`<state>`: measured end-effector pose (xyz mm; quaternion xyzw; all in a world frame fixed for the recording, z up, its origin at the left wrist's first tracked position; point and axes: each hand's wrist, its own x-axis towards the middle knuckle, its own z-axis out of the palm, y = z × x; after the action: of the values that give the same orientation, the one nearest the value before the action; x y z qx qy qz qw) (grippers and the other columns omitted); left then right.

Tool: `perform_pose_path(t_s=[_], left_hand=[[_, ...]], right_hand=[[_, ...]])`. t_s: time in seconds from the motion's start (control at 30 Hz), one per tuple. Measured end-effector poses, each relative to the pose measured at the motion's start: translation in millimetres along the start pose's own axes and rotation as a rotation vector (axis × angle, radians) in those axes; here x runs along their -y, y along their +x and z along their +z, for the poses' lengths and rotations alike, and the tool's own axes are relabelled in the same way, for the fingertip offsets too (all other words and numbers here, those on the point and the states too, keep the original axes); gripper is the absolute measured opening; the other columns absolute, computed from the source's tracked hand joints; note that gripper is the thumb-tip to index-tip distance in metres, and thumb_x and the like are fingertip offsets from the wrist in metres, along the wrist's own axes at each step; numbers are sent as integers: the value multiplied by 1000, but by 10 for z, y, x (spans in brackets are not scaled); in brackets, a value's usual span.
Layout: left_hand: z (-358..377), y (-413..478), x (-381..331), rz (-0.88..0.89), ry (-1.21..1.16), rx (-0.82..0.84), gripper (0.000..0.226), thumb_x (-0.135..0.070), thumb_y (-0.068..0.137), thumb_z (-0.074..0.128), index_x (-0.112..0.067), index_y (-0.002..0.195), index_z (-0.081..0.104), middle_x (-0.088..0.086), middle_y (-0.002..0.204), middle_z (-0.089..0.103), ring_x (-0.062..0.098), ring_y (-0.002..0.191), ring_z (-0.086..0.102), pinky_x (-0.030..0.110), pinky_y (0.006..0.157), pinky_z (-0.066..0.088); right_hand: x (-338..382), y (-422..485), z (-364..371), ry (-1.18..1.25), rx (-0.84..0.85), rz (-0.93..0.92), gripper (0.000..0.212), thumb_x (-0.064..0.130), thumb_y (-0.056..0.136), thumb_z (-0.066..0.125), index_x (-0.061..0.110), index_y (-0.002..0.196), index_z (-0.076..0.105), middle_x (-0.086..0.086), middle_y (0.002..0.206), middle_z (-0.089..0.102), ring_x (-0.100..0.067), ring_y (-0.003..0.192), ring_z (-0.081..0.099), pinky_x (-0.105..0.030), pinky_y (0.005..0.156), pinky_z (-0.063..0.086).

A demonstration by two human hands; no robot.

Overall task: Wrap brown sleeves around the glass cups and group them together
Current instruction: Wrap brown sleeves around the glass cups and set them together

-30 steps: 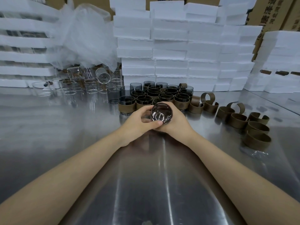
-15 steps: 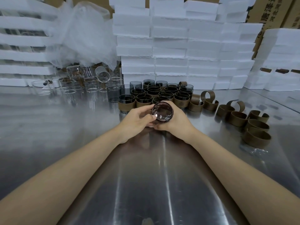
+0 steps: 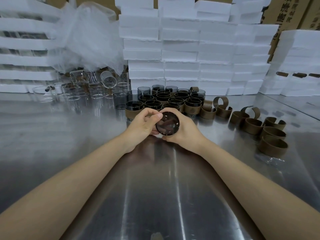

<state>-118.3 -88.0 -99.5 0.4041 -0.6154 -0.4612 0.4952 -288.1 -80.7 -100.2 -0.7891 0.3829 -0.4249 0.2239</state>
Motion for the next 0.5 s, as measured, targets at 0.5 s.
perform_pose_path(t_s=[0.5], left_hand=[[15,-53,-34,-18,123,15,24,-28,90,65,-16,105,50,7,105,61,11,93,59,22,81,51]], right_hand=[[85,-2,39,-231,24,-190,54,6,79,73,16,130,56,4,124,59,-7,116,54,-30,97,46]])
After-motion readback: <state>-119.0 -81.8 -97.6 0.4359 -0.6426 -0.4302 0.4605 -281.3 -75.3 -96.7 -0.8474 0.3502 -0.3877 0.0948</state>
